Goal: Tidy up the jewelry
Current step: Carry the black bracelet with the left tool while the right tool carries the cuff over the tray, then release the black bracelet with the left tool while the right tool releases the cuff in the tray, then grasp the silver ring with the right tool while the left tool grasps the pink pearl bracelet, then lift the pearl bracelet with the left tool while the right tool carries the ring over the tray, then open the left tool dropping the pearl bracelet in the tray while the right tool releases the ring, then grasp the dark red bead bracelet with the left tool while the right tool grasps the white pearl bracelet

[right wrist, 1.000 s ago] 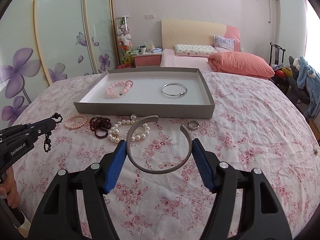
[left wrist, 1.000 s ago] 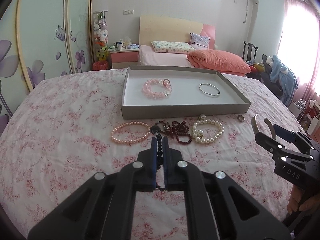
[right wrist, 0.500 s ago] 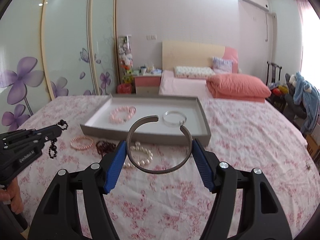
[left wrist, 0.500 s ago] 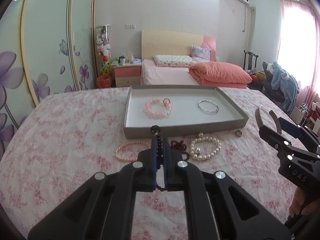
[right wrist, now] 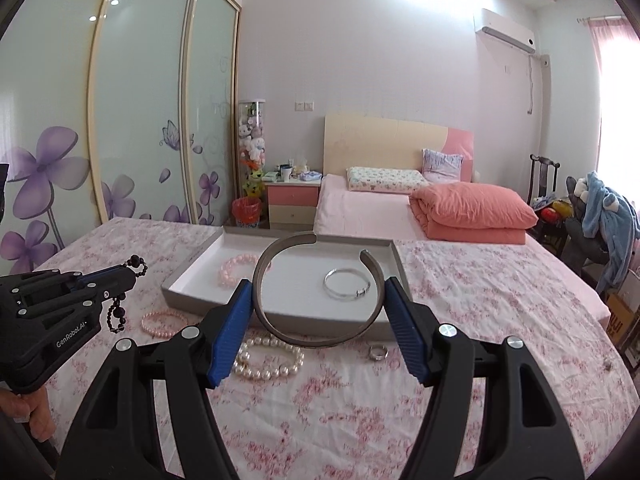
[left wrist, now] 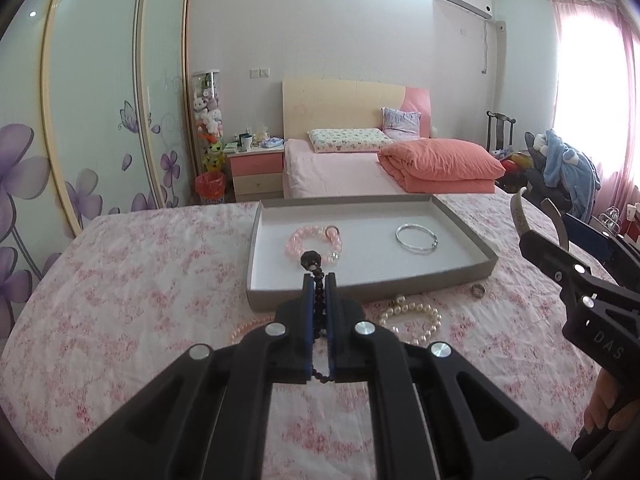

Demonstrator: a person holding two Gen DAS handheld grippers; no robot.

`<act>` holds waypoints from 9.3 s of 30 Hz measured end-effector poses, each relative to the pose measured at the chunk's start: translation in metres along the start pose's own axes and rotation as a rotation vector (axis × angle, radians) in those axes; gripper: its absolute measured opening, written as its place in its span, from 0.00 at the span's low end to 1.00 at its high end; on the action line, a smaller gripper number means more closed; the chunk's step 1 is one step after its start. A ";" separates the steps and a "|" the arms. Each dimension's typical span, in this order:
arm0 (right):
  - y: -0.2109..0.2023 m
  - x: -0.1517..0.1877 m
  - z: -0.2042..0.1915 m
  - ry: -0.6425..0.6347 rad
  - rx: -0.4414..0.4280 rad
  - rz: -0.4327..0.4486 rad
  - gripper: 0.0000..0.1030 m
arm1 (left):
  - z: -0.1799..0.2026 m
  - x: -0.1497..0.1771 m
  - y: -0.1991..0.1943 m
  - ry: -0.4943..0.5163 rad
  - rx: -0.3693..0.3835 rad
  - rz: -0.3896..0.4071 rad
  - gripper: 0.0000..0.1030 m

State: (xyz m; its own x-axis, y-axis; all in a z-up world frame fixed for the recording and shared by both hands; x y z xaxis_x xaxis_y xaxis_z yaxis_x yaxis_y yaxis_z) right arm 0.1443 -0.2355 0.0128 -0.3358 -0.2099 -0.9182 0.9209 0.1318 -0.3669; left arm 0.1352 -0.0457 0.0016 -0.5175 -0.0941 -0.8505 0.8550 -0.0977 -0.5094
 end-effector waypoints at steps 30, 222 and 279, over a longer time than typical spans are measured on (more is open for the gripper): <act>0.185 0.014 0.018 0.076 -0.051 -0.308 0.65 | 0.005 -0.046 0.179 -0.025 0.027 -0.165 0.07; 0.132 -0.028 0.026 0.129 -0.059 -0.127 0.22 | -0.004 -0.062 0.117 -0.032 -0.068 -0.001 0.07; 0.106 0.075 -0.018 -0.009 -0.194 -0.500 0.10 | -0.049 0.011 0.082 -0.077 -0.025 -0.218 0.77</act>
State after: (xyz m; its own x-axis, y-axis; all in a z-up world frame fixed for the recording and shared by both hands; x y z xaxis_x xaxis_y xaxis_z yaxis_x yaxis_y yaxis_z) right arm 0.2133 -0.2200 -0.0971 -0.7218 -0.3008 -0.6233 0.5952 0.1897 -0.7809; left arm 0.2017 -0.0059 -0.0558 -0.6902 -0.1489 -0.7081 0.7229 -0.0992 -0.6838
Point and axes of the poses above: each gripper's, at about its wrist camera, not at the fingertips, and y roughly the way its jaws point, z to its right, x to its underside, the point moved 3 cm from there along y, roughly the way its jaws point, and after that the axes turned 9 degrees about -y, right-handed, at the moved point
